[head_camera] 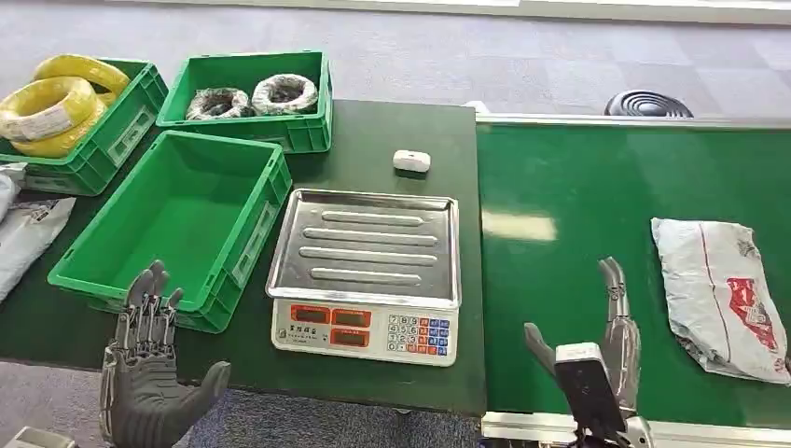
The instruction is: Moved the parcel from conveyor to table for the left to box.
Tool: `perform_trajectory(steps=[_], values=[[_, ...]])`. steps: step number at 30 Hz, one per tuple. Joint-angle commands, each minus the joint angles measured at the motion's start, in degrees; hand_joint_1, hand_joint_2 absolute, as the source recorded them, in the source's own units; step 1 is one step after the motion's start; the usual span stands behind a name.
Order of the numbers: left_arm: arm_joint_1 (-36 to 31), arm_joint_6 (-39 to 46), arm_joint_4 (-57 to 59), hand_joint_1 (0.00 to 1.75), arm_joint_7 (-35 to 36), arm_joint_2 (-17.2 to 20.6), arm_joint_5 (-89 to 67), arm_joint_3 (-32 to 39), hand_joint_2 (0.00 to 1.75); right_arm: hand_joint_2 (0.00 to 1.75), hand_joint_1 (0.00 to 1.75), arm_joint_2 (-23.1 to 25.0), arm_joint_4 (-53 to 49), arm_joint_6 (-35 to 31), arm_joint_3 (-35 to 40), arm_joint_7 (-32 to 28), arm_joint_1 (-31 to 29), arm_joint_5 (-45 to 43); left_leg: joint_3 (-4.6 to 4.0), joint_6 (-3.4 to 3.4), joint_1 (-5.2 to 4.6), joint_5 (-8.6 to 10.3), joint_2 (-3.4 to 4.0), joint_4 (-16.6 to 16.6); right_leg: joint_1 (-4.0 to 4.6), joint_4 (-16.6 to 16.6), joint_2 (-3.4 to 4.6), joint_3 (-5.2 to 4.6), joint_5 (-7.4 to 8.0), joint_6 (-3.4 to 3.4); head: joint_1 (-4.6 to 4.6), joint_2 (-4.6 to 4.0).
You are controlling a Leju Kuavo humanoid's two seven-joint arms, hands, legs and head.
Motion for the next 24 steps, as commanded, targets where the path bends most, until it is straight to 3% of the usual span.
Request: perform_trajectory(steps=[1, 2, 3, 7, 10, 11, 12, 13, 15, 16, 17, 20, 21, 24], values=[[0.91, -0.72, 1.18, 0.00, -0.93, -1.80, -0.59, 3.48, 1.75, 1.75, 0.00, -5.92, 10.71, -5.75, -5.18, 4.74, -7.07, 9.60, 0.13, 0.18, -0.01, 0.23, 0.22, -0.37, 0.04, -0.45, 0.05, 0.12, 0.32, -0.12, 0.00, 0.00], [1.04, -0.76, 1.05, 0.00, -1.23, -1.66, -0.27, 3.68, 1.75, 1.75, 0.00, -8.57, 16.50, -6.79, -7.71, 3.78, -10.57, 8.84, 0.07, 0.06, 0.01, 0.04, 0.14, -0.09, 0.03, -0.12, 0.06, 0.04, 0.09, -0.07, -0.02, 0.00], [0.98, -0.53, 1.39, 0.00, -1.43, -0.85, 0.11, 3.25, 1.75, 1.75, 0.00, -12.49, 23.15, -8.91, -8.85, 8.78, -14.46, 12.40, 0.06, 0.07, 0.01, 0.06, 0.11, -0.10, 0.04, -0.14, 0.00, 0.06, 0.10, -0.08, -0.02, 0.00], [0.88, 0.01, 1.88, 0.00, -1.75, -0.20, 0.64, 2.92, 1.75, 1.75, 0.00, -14.11, 28.01, -8.30, -10.91, 6.76, -17.49, 10.58, 0.12, 0.07, -0.03, 0.04, 0.23, -0.06, -0.02, -0.11, 0.09, 0.07, 0.16, -0.04, -0.09, 0.00], [0.72, 0.96, 2.79, 0.00, -1.96, 1.24, 2.89, 2.35, 1.75, 1.75, 0.00, -20.81, 42.04, -4.50, -12.70, 14.73, -25.37, 12.12, 0.08, 0.08, -0.05, 0.07, 0.02, -0.03, -0.05, -0.11, -0.09, 0.10, 0.13, -0.03, 0.02, 0.00], [0.62, 1.05, 3.05, 0.00, -2.10, 1.30, 3.25, 2.36, 1.75, 1.75, 0.00, -22.09, 45.85, -4.11, -13.38, 13.78, -27.26, 11.37, 0.12, 0.08, -0.06, 0.05, 0.05, -0.04, -0.06, -0.11, -0.03, 0.11, 0.13, -0.02, -0.04, 0.00], [0.44, 0.88, 3.33, 0.00, -1.98, 1.18, 3.84, 2.54, 1.75, 1.75, 0.00, -24.92, 53.43, -5.02, -11.90, 18.60, -30.91, 18.50, 0.15, 0.11, -0.06, 0.10, 0.14, -0.10, -0.04, -0.19, 0.03, 0.11, 0.22, -0.05, -0.02, 0.00], [0.34, 0.92, 3.49, 0.00, -1.94, 0.96, 4.03, 2.80, 1.75, 1.75, 0.00, -25.58, 57.32, -4.32, -12.52, 18.27, -32.97, 18.38, 0.11, 0.15, -0.08, 0.19, 0.09, -0.16, -0.06, -0.27, -0.08, 0.11, 0.29, -0.08, -0.02, 0.00], [-0.21, 0.88, 4.12, 0.00, -1.66, 1.03, 4.33, 3.12, 1.75, 1.75, 0.00, -27.45, 68.12, -0.41, -10.36, 23.33, -38.70, 23.11, 0.11, 0.15, -0.07, 0.13, 0.05, -0.06, -0.06, -0.20, -0.07, 0.12, 0.22, -0.04, 0.04, 0.00], [-0.36, 0.85, 4.31, 0.00, -1.64, 1.10, 4.37, 3.17, 1.75, 1.75, 0.00, -27.54, 68.82, -0.26, -10.27, 23.38, -39.18, 23.27, 0.13, 0.11, -0.05, 0.09, 0.03, -0.04, -0.05, -0.16, -0.07, 0.16, 0.17, -0.03, 0.00, 0.00], [-1.17, 1.23, 5.04, 0.00, -1.88, 1.75, 4.94, 3.25, 1.75, 1.75, 0.00, -27.76, 75.77, 5.34, -8.85, 26.78, -43.21, 25.50, 0.13, 0.14, -0.07, 0.15, 0.07, -0.13, -0.06, -0.23, -0.05, 0.14, 0.24, -0.07, 0.00, 0.00], [-1.68, 1.69, 5.98, 0.00, -2.21, 2.20, 5.81, 3.51, 1.75, 1.75, 0.00, -27.33, 80.80, 8.48, -7.69, 30.51, -45.88, 27.44, 0.10, 0.11, -0.09, 0.16, 0.03, -0.11, -0.07, -0.18, -0.09, 0.09, 0.24, -0.11, 0.00, 0.00], [-1.62, 2.08, 6.38, 0.00, -2.22, 2.15, 5.94, 3.31, 1.75, 1.75, 0.00, -27.18, 82.89, 10.84, -7.27, 34.85, -46.54, 28.63, 0.12, 0.07, -0.06, 0.08, 0.01, -0.05, -0.05, -0.12, -0.06, 0.10, 0.17, -0.07, -0.02, 0.00], [-1.10, 2.74, 6.78, 0.00, -2.40, 2.02, 6.06, 2.70, 1.75, 1.75, 0.00, -26.55, 84.02, 11.95, -8.37, 36.60, -45.72, 27.83, 0.13, 0.07, -0.03, 0.08, -0.06, -0.06, -0.03, -0.14, -0.15, 0.13, 0.14, -0.08, 0.00, 0.00]])
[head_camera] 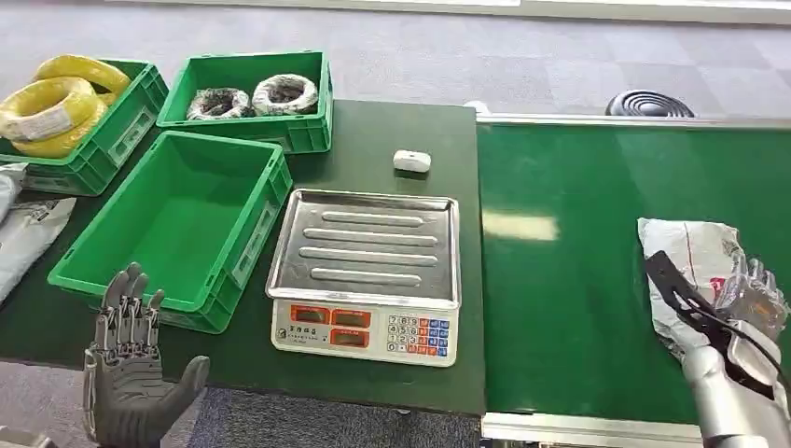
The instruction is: Moved the parcel from conveyor to table for the left to box.
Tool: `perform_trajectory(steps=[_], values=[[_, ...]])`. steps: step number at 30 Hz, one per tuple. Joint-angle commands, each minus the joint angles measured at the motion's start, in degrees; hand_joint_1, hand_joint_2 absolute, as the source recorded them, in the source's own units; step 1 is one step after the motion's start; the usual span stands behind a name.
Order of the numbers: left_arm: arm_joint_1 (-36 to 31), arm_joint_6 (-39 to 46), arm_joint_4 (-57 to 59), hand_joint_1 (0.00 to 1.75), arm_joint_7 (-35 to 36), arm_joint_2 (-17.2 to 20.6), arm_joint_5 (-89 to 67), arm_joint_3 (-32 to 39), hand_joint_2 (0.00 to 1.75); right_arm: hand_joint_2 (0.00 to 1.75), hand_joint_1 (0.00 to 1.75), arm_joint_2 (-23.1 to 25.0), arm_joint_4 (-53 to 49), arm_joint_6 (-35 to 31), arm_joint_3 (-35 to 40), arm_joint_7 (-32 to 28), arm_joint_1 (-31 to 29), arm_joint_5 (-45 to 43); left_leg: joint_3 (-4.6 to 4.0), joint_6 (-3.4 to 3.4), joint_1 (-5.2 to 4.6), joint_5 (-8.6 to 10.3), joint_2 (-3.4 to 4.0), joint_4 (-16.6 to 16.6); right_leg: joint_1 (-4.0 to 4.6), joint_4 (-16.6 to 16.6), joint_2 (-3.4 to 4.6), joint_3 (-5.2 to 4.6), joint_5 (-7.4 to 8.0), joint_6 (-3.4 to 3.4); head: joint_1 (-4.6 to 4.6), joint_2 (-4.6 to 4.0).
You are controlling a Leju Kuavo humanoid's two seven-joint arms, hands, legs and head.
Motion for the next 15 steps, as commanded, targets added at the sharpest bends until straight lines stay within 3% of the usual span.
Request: perform_trajectory(steps=[1, 2, 3, 4, 5, 8, 12, 15], values=[[-0.73, 1.84, 5.50, 0.00, -0.42, 1.51, 0.62, -0.13, 1.75, 1.75, 0.02, 0.01, 23.83, 6.83, 1.87, 7.29, -9.18, 0.59, 0.14, 0.03, 0.00, 0.04, 0.06, -0.14, 0.02, -0.12, -0.02, 0.11, 0.04, -0.11, -0.02, 0.00], [-0.71, 2.00, 5.47, 0.00, -0.45, 1.45, 0.61, -0.14, 1.75, 1.75, 0.42, 0.31, 23.80, 7.09, 1.60, 7.21, -9.04, 0.29, 0.09, 0.03, 0.02, 0.02, 0.05, -0.09, 0.04, -0.08, -0.02, 0.08, 0.02, -0.08, 0.04, 0.00], [-0.71, 2.01, 5.45, 0.00, -0.45, 1.42, 0.61, -0.16, 1.75, 1.75, 0.42, 0.45, 23.82, 7.11, 1.64, 7.22, -8.99, 0.32, 0.10, 0.05, 0.01, 0.04, 0.11, -0.15, 0.04, -0.12, 0.02, 0.07, 0.06, -0.11, 0.00, 0.00], [-0.62, 2.25, 5.15, 0.00, -0.44, 1.20, 0.42, -0.19, 1.75, 1.75, 1.47, 0.62, 23.83, 8.26, 1.72, 7.60, -9.10, 0.40, 0.11, 0.08, 0.00, 0.10, 0.18, -0.25, 0.05, -0.23, 0.04, 0.08, 0.13, -0.15, 0.00, 0.00], [-0.60, 2.19, 5.05, 0.00, -0.33, 1.08, 0.14, -0.27, 1.75, 1.75, 1.61, 0.70, 23.82, 9.20, 1.45, 7.91, -9.18, 0.13, 0.09, 0.07, 0.00, 0.07, 0.18, -0.19, 0.05, -0.16, 0.07, 0.04, 0.10, -0.12, 0.00, 0.00], [-0.45, 1.97, 4.64, 0.00, 0.18, 0.66, -0.60, -0.06, 1.75, 1.75, 1.73, 0.98, 23.47, 10.74, 0.92, 8.19, -9.97, -0.40, 0.01, 0.07, -0.01, 0.12, 0.09, -0.20, 0.04, -0.17, -0.04, 0.01, 0.11, -0.12, 0.02, 0.00], [0.16, 1.58, 3.89, 0.00, 0.50, 0.20, -1.09, 0.86, 1.75, 1.75, 1.75, 1.37, 22.09, 9.82, 0.66, 7.54, -11.94, -0.65, -0.01, 0.04, -0.02, 0.06, 0.18, -0.12, 0.02, -0.09, 0.05, -0.02, 0.08, -0.11, 0.02, 0.00], [1.34, 1.30, 2.42, 0.00, 0.67, 0.16, -1.20, 2.16, 1.75, 1.75, 1.75, 2.41, 20.31, 8.45, -0.66, 3.43, -14.73, -3.00, -0.01, 0.03, -0.03, 0.04, 0.27, -0.10, 0.01, -0.04, 0.15, -0.08, 0.08, -0.12, 0.02, 0.00]])
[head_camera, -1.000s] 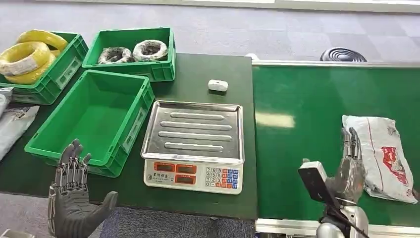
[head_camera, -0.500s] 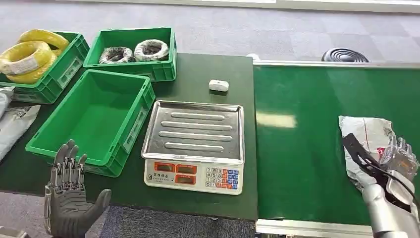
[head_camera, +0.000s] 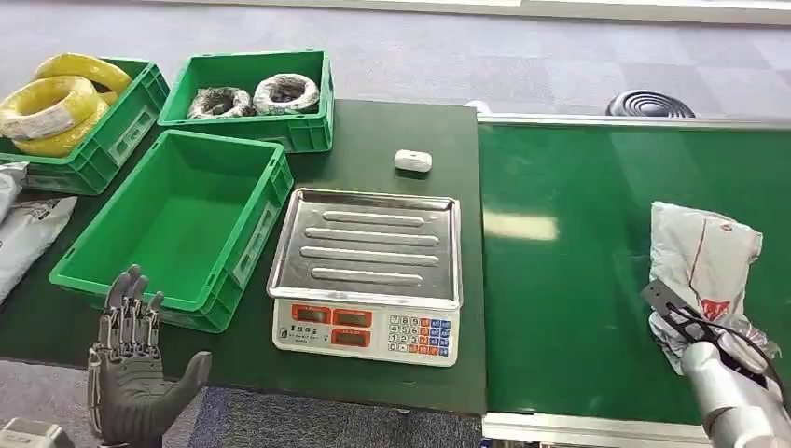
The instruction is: Moved the parcel from conveyor to table for the left to box.
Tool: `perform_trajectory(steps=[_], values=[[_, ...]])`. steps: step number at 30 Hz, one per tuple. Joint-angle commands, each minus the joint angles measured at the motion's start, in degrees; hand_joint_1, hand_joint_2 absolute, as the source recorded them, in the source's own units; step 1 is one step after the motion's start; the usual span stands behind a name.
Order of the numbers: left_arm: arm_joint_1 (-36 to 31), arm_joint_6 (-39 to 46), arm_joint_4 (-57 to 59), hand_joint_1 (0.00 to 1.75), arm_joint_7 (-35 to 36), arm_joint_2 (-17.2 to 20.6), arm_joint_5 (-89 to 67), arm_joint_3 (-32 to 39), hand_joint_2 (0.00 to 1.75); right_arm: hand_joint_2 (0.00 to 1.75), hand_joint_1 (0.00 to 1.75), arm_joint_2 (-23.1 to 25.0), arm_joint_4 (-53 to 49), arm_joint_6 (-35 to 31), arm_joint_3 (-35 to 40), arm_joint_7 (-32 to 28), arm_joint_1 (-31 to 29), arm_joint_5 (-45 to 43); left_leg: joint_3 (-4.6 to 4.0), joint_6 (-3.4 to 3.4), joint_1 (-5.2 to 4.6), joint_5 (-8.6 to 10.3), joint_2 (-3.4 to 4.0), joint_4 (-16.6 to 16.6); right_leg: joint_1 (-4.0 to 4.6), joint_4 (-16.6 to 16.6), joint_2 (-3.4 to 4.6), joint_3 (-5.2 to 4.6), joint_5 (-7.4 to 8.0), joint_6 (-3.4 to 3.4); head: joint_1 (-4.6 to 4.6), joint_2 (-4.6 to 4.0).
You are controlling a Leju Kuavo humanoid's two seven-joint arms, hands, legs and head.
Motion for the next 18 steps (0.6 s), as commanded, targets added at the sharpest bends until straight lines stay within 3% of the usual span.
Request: perform_trajectory(steps=[1, 2, 4, 5, 6, 7, 9, 10, 13, 18], values=[[1.57, -0.65, 0.54, 0.00, 0.61, -0.31, -0.49, 2.57, 1.75, 1.75, 1.75, 3.16, 1.33, -3.04, -1.05, -4.89, -6.85, -2.18, 0.01, 0.02, -0.04, 0.01, 0.28, -0.05, -0.02, 0.03, 0.21, -0.12, 0.07, -0.10, -0.02, 0.00], [1.98, -0.51, 0.08, 0.00, 0.49, -0.51, -0.64, 3.18, 1.75, 1.75, 1.75, 4.23, -0.61, -6.99, -2.44, -9.19, -7.68, -4.68, 0.00, 0.02, -0.04, 0.00, 0.27, -0.03, -0.02, 0.04, 0.21, -0.12, 0.06, -0.09, 0.00, 0.00], [2.33, -0.55, -0.45, 0.00, 0.47, -0.54, -0.63, 3.67, 1.75, 1.75, 1.75, 5.50, -3.26, -8.92, -3.05, -12.10, -8.46, -6.86, 0.06, 0.04, -0.06, 0.06, 0.55, -0.18, -0.02, -0.03, 0.42, -0.20, 0.18, -0.20, -0.02, 0.00], [2.25, -0.10, -0.90, 0.00, 0.17, -0.80, -0.61, 4.43, 1.75, 1.75, 1.75, 7.97, -10.32, -14.14, -2.74, -20.94, -8.18, -12.21, -0.04, 0.03, -0.06, 0.02, 0.47, -0.06, -0.03, 0.08, 0.38, -0.23, 0.13, -0.14, -0.02, 0.00], [2.16, -0.11, -0.94, 0.00, 0.17, -0.91, -0.58, 4.61, 1.75, 1.75, 1.75, 8.30, -12.89, -14.69, -1.86, -20.93, -7.56, -13.54, -0.03, 0.01, -0.05, 0.02, 0.44, -0.06, -0.02, 0.08, 0.37, -0.22, 0.12, -0.11, -0.02, 0.00], [1.86, 0.01, -0.91, 0.00, -0.14, -1.28, -0.65, 5.04, 1.75, 1.75, 1.75, 9.50, -19.64, -18.23, -0.55, -28.62, -5.55, -19.55, -0.04, 0.02, -0.05, 0.05, 0.66, -0.12, -0.02, 0.06, 0.54, -0.31, 0.20, -0.17, 0.02, 0.00], [1.45, -0.23, -0.74, 0.00, -0.21, -1.63, -0.79, 5.33, 1.75, 1.75, 1.75, 9.53, -26.26, -19.66, 2.93, -28.02, -3.04, -22.76, -0.05, 0.01, -0.02, 0.04, 0.35, -0.07, 0.01, 0.06, 0.28, -0.18, 0.10, -0.11, -0.02, 0.00], [1.09, -0.78, -0.53, 0.00, -0.42, -1.78, -1.05, 5.44, 1.75, 1.75, 1.75, 9.97, -32.52, -23.25, 5.42, -33.04, -0.69, -26.50, -0.03, 0.03, -0.03, 0.07, 0.44, -0.12, 0.01, 0.01, 0.33, -0.21, 0.15, -0.16, 0.00, 0.00], [0.54, -1.60, 0.12, 0.00, -0.52, -2.46, -1.74, 5.87, 1.75, 1.75, 1.75, 9.88, -42.08, -27.02, 11.59, -34.42, 3.12, -27.98, -0.04, 0.03, 0.00, 0.06, 0.16, -0.06, 0.02, 0.02, 0.09, -0.11, 0.06, -0.09, 0.00, 0.00], [0.74, -1.77, 0.02, 0.00, -0.60, -2.57, -1.85, 5.99, 1.75, 1.75, 1.75, 9.30, -41.96, -27.58, 12.64, -33.52, 3.10, -28.47, 0.04, 0.06, -0.01, 0.15, 0.30, -0.24, 0.04, -0.11, 0.15, -0.09, 0.16, -0.20, -0.02, 0.00]])
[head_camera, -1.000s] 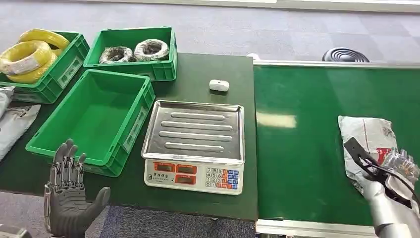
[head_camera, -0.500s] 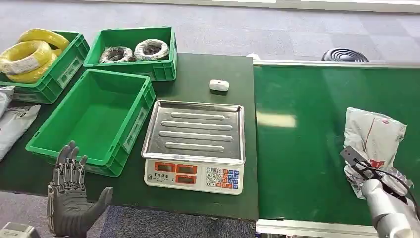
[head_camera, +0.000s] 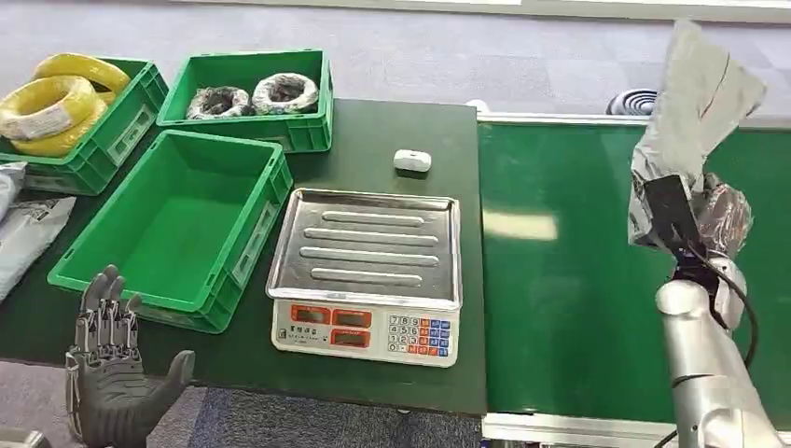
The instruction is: Moved the parcel from conveyor to table for the left to box.
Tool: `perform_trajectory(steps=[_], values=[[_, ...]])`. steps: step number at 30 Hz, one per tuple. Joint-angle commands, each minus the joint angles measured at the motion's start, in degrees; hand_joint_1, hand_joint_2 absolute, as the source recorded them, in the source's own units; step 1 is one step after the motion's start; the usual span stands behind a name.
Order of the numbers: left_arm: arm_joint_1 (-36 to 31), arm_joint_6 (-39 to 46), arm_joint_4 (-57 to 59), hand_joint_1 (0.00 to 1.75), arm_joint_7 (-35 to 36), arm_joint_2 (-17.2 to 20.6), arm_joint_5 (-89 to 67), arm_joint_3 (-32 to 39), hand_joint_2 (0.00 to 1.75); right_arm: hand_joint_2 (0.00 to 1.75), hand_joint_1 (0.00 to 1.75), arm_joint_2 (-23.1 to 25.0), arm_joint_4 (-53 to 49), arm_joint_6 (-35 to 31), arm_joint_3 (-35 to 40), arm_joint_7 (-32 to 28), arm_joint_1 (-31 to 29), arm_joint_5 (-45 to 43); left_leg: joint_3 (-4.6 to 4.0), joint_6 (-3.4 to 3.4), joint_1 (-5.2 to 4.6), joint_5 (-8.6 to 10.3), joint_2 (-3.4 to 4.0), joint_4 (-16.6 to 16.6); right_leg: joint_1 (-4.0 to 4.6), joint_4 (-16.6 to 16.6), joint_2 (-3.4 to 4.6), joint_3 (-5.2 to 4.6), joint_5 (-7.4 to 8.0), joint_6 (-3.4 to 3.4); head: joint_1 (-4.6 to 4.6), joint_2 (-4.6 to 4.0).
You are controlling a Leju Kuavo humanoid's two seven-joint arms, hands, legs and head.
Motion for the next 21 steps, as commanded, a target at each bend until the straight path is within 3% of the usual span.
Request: perform_trajectory(steps=[1, 3, 4, 7, 9, 11, 13, 15, 16, 17, 21], values=[[-0.27, -0.46, 1.68, 0.00, -0.20, -0.88, -0.25, 2.01, 1.75, 1.75, 1.75, 2.00, -12.42, -1.24, 7.24, 0.25, 2.23, -1.28, 0.03, 0.05, -0.04, 0.08, 0.21, -0.12, 0.00, -0.07, 0.09, -0.08, 0.12, -0.15, 0.00, 0.00], [-0.27, -0.48, 1.67, 0.00, -0.21, -0.91, -0.26, 2.03, 1.75, 1.75, 1.75, 1.87, -12.20, -1.36, 7.30, 0.12, 2.20, -1.53, 0.00, 0.06, -0.04, 0.10, 0.13, -0.11, 0.00, -0.09, 0.01, -0.07, 0.11, -0.14, 0.00, 0.00], [-0.61, -1.53, 1.92, 0.00, -0.24, -0.91, -0.58, 2.08, 1.75, 1.75, 1.75, 1.68, -15.28, -3.31, 9.64, -5.39, 3.61, -1.54, 0.00, 0.04, -0.02, 0.07, 0.11, -0.08, 0.00, -0.06, 0.01, -0.05, 0.08, -0.11, -0.02, 0.00], [-1.50, -3.26, 2.79, 0.00, -0.40, -1.07, -1.10, 2.68, 1.75, 1.75, 1.75, 0.52, -22.84, -0.82, 17.31, -6.24, 6.21, 2.30, 0.02, 0.05, -0.02, 0.09, 0.22, -0.15, 0.02, -0.13, 0.09, -0.06, 0.13, -0.17, 0.00, 0.00], [-2.19, -4.35, 3.96, 0.00, -1.14, -0.42, -1.09, 3.16, 1.75, 1.75, 1.75, 0.05, -26.50, 9.30, 25.45, -5.24, 5.96, 7.20, 0.03, 0.02, -0.04, 0.04, 0.28, -0.13, -0.01, -0.05, 0.18, -0.11, 0.09, -0.16, 0.00, 0.00], [-2.74, -5.15, 4.30, 0.00, -2.08, -0.26, -1.27, 4.13, 1.75, 1.75, 1.75, 2.87, -26.78, 21.85, 31.59, -3.46, 4.18, 10.12, 0.14, 0.00, -0.05, 0.05, 0.49, -0.24, -0.01, -0.08, 0.36, -0.11, 0.13, -0.23, -0.02, 0.00], [-3.08, -6.17, 3.74, 0.00, -1.79, -0.82, -1.36, 5.29, 1.75, 1.75, 1.75, 5.85, -25.60, 25.24, 34.37, -3.76, 3.12, 12.40, 0.28, 0.00, -0.04, 0.13, 0.78, -0.46, 0.01, -0.21, 0.59, -0.11, 0.27, -0.33, -0.02, 0.00], [-3.30, -7.38, 2.67, 0.00, -0.69, -1.73, -1.78, 6.49, 1.75, 1.75, 1.75, 6.93, -24.87, 26.21, 36.40, -3.99, 2.60, 14.74, 0.11, 0.00, 0.06, 0.02, 0.43, -0.12, 0.09, -0.01, 0.34, -0.09, 0.10, -0.14, -0.02, 0.00], [-3.53, -7.68, 2.31, 0.00, -0.40, -1.94, -1.92, 6.79, 1.75, 1.75, 1.75, 7.00, -25.01, 26.22, 36.84, -4.17, 2.62, 15.16, 0.19, 0.02, 0.06, 0.16, 0.65, -0.36, 0.11, -0.19, 0.47, -0.11, 0.28, -0.29, 0.02, 0.00], [-3.79, -8.23, 1.82, 0.00, 0.16, -2.73, -2.23, 7.52, 1.75, 1.75, 1.75, 6.68, -25.30, 26.53, 38.04, -4.85, 2.39, 16.01, 0.02, 0.00, 0.07, 0.06, 0.29, -0.11, 0.10, 0.00, 0.20, -0.12, 0.09, -0.14, -0.02, 0.00], [-5.17, -10.19, 1.00, 0.00, 1.79, -4.63, -3.07, 9.37, 1.75, 1.75, 1.75, 6.53, -25.45, 27.68, 40.51, -5.93, 1.64, 15.53, -0.02, 0.04, 0.06, 0.10, 0.25, -0.10, 0.10, -0.04, 0.13, -0.09, 0.11, -0.13, 0.00, 0.00]])
